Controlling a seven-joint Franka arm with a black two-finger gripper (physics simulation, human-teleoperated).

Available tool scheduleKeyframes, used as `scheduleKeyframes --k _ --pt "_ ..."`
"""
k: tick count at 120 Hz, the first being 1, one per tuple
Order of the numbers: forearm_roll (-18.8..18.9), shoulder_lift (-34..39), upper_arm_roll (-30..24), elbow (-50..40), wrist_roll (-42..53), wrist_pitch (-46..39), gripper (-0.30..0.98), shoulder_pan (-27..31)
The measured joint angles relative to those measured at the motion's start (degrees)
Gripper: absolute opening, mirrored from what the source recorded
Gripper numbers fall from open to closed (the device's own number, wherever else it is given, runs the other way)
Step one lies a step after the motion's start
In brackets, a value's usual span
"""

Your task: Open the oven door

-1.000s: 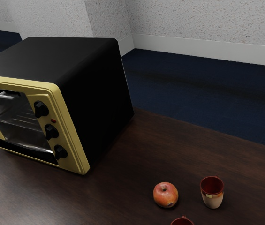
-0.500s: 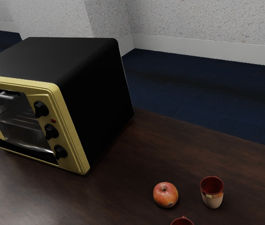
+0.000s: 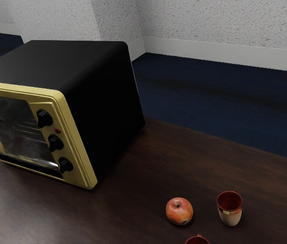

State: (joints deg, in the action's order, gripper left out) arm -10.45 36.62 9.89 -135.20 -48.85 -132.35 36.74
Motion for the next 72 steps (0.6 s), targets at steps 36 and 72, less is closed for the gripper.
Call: scheduleKeyframes --k 36,72 --pt "0.9 23.7 -1.2 -13.3 0.6 2.5 0.68 11.0" --pt "13.5 -18.9 -8.8 47.5 -1.8 41.4 0.68 -64.2"
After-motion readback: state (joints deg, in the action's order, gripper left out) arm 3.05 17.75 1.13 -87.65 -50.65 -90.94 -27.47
